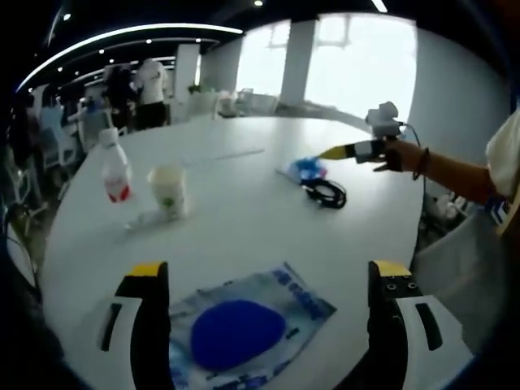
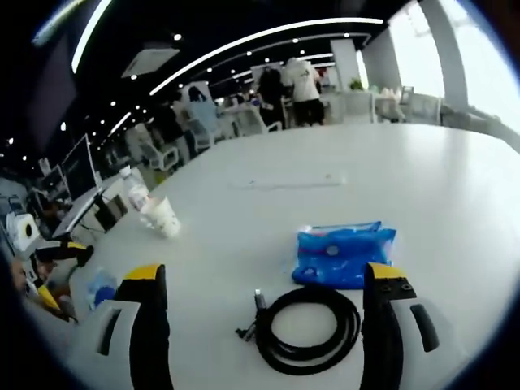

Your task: Arrange the tabletop items into an orderly group along one side of the table until the central work area is clear of visible clutter.

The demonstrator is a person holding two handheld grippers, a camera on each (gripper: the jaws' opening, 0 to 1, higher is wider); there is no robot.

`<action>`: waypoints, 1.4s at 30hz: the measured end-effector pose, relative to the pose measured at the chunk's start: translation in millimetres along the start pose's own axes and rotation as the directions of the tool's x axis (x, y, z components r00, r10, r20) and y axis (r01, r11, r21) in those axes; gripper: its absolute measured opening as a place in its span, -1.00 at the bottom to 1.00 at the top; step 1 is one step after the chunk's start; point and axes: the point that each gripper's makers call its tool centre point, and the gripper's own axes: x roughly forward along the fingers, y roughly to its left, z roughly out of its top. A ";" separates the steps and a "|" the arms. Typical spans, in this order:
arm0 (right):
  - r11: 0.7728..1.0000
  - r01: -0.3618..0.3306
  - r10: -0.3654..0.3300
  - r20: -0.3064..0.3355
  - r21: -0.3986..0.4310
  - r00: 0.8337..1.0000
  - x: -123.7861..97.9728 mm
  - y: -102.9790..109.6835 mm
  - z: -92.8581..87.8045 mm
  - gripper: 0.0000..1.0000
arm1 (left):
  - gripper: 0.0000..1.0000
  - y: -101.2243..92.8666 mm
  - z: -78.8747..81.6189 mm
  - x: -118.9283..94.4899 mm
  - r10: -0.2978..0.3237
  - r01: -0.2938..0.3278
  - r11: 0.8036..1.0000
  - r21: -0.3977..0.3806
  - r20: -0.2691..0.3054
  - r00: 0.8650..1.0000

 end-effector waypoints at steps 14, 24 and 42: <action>0.991 -0.133 0.131 -0.045 -0.032 0.990 -3.5 62.3 -14.3 0.99 | 0.98 11.6 -4.5 -10.4 0.031 -0.031 0.999 0.024 -0.028 0.999; 0.975 -0.218 0.214 -0.089 -0.035 0.973 -1.2 110.2 -29.1 0.99 | 0.98 25.2 -10.0 -21.4 0.062 -0.060 0.998 0.035 -0.056 0.996; 0.932 -0.360 0.340 -0.251 -0.037 0.906 -2.7 182.4 -77.6 0.99 | 0.98 49.9 -46.2 -43.9 0.111 -0.114 0.993 -0.017 -0.119 0.987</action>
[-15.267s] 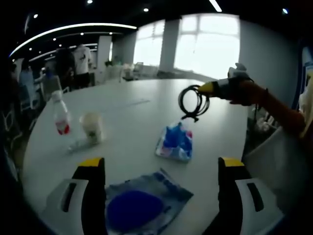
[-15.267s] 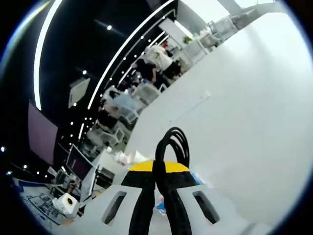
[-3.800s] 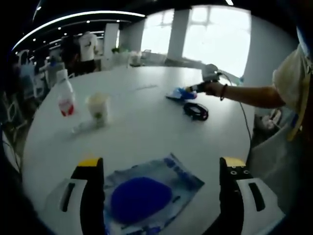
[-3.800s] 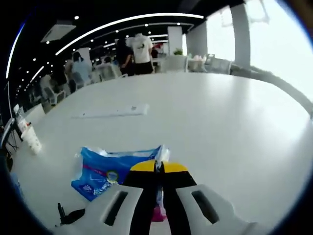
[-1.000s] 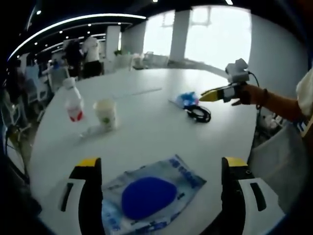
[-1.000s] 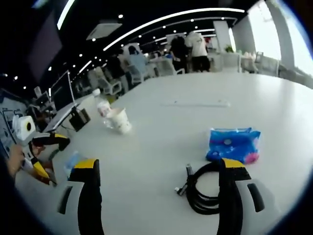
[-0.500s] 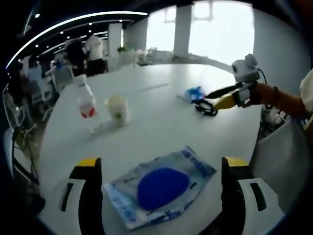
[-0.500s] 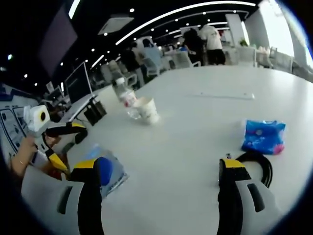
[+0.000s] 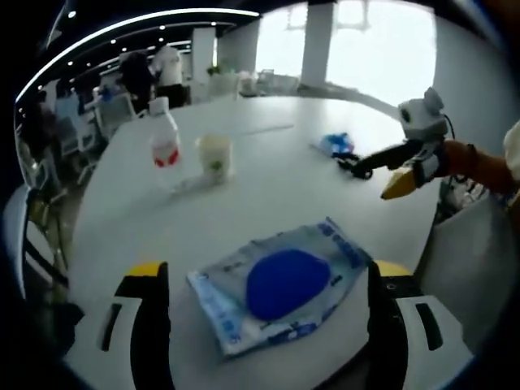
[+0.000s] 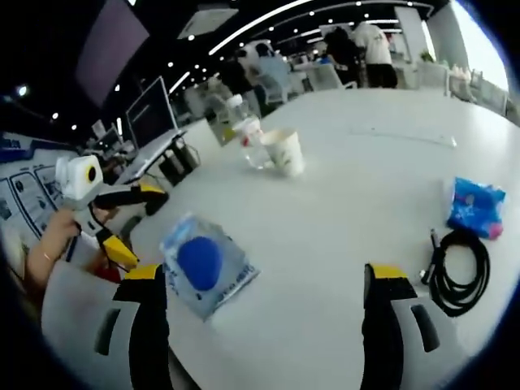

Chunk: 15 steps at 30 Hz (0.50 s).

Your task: Arrange the tabletop items into an orderly group along one side of the table until the central work area is clear of visible clutter.

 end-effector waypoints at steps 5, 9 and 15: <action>1.000 -0.028 0.029 -0.034 0.012 0.999 5.5 13.9 -14.3 0.97 | 0.98 7.7 -17.3 -5.3 0.021 -0.021 1.000 -0.014 -0.039 0.999; 0.999 -0.040 0.041 -0.045 0.034 0.998 9.1 22.1 -23.6 0.93 | 0.98 9.8 -27.9 -8.3 0.029 -0.030 0.999 -0.029 -0.054 0.998; 0.997 -0.053 0.058 -0.093 0.057 0.994 15.6 32.8 -42.5 0.83 | 0.98 14.3 -45.6 -8.0 0.043 -0.049 0.997 -0.061 -0.083 0.996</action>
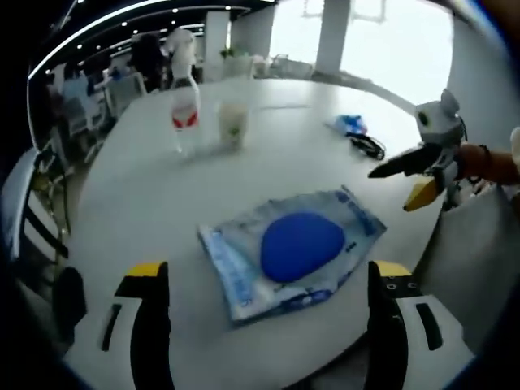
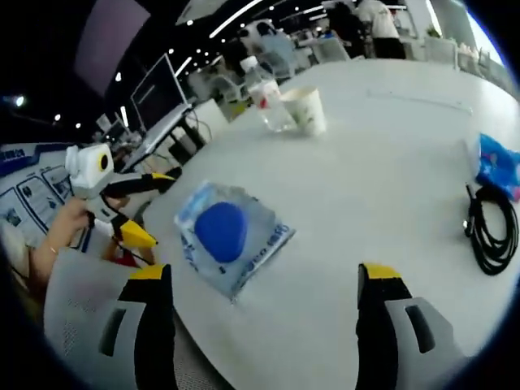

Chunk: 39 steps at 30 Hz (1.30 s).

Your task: Arrange the tabletop items into an orderly group along one side of the table until the central work area is clear of visible clutter.

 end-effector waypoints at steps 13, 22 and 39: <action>0.999 -0.023 0.024 -0.051 0.039 0.998 20.6 22.1 -16.8 0.38 | 0.48 18.4 -20.2 8.3 0.040 -0.042 0.990 -0.131 -0.020 0.999; 0.989 0.027 -0.021 -0.037 0.148 0.999 26.6 19.7 -18.9 -0.03 | 0.13 17.9 -32.2 13.1 0.032 -0.038 0.982 -0.185 -0.037 0.999; 0.971 0.053 -0.022 -0.133 0.234 0.991 32.8 21.4 -40.0 -0.90 | -0.77 22.1 -45.3 19.1 0.043 -0.063 0.934 -0.353 -0.062 0.997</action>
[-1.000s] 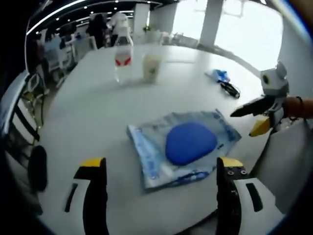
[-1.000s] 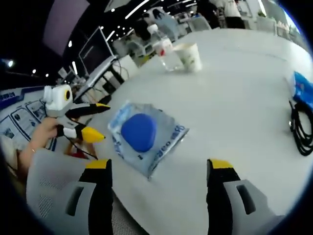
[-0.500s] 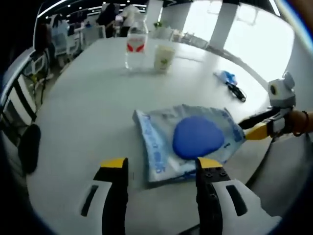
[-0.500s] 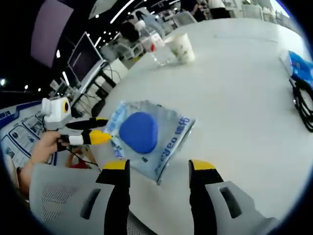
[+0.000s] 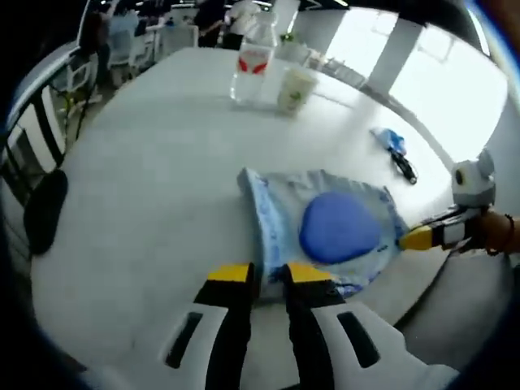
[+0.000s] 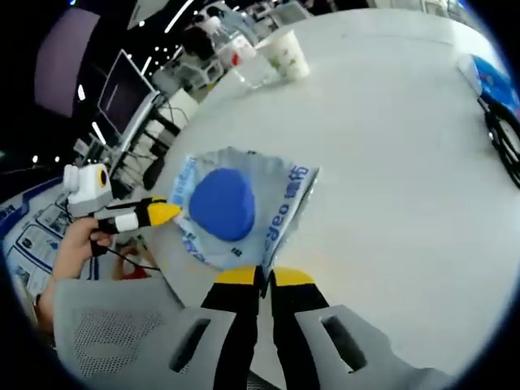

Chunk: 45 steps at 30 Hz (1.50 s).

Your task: Arrange the tabletop items into an orderly group along one side of the table until the central work area is clear of visible clutter.

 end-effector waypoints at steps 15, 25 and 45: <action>0.999 -0.031 0.030 -0.006 -0.023 1.000 -2.9 5.9 1.4 -0.97 | -0.95 -1.7 3.6 0.1 0.043 -0.041 0.998 0.043 -0.032 0.999; 0.999 -0.012 0.013 0.001 -0.044 1.000 -15.9 -1.5 7.3 -0.98 | -0.99 -16.8 12.9 -4.1 0.011 -0.009 0.997 0.074 -0.036 0.999; 0.999 0.018 -0.023 0.145 0.032 0.989 -68.9 -28.5 46.4 -0.98 | -1.00 -65.5 41.1 -6.9 -0.104 0.114 0.980 0.164 -0.070 0.992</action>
